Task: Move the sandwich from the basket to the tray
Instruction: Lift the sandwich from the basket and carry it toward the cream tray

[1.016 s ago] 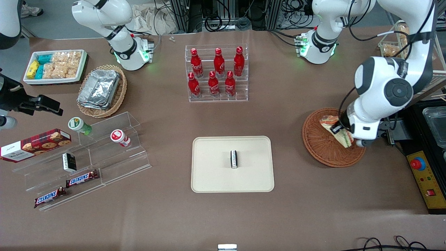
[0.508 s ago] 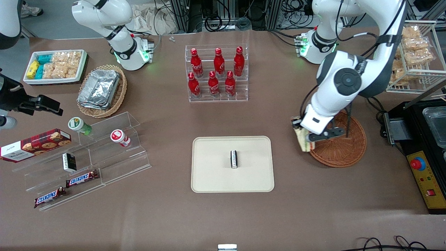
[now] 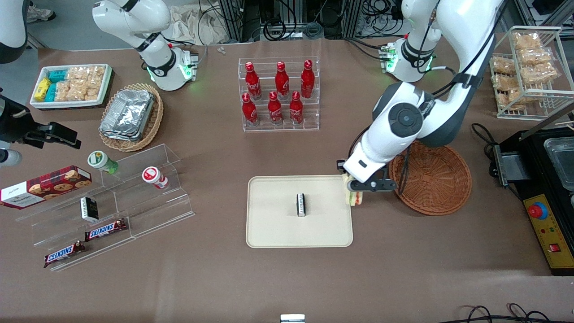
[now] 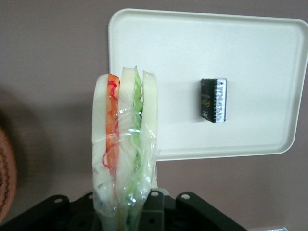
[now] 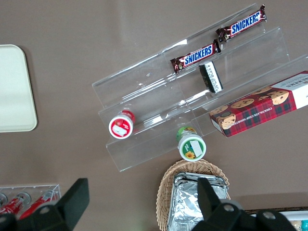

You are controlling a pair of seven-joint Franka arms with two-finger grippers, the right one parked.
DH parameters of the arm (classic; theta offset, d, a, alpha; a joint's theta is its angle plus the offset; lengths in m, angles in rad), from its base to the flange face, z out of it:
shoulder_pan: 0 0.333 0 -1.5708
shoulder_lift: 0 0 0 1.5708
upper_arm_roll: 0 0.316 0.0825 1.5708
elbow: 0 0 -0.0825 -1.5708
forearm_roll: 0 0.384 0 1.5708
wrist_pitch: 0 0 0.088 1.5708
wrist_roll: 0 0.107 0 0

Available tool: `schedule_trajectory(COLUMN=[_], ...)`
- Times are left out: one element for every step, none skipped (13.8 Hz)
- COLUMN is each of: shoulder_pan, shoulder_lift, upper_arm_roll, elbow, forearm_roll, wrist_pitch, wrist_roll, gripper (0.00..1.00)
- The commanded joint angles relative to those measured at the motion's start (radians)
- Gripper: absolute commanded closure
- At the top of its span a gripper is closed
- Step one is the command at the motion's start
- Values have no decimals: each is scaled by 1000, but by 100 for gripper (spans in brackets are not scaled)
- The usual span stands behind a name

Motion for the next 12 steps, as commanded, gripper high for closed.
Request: schedule_trajectory(shoulder_pan=[-5, -12, -14, -15, -15, -15, -15, -15, -14, -14, -14, -14], shoulder_lift=[116, 162, 222, 270, 303, 327, 342, 357, 370, 377, 384, 384], upper_arm_roll=[-36, -39, -53, -57, -57, -57, -57, -56, -56, -54, -54, -53], elbow=[58, 73, 128, 170, 188, 190, 190, 190, 190, 190, 190, 188], forearm_roll=[116, 174, 202, 208, 223, 260, 292, 300, 305, 306, 308, 308], wrist_pitch=[48, 59, 59, 58, 58, 58, 59, 59, 61, 61, 61, 59], wrist_roll=[-54, -60, -68, -68, -66, -68, -71, -71, -71, -71, -71, -68], gripper=[100, 100, 100, 100, 100, 100, 100, 100, 100, 100, 100, 100])
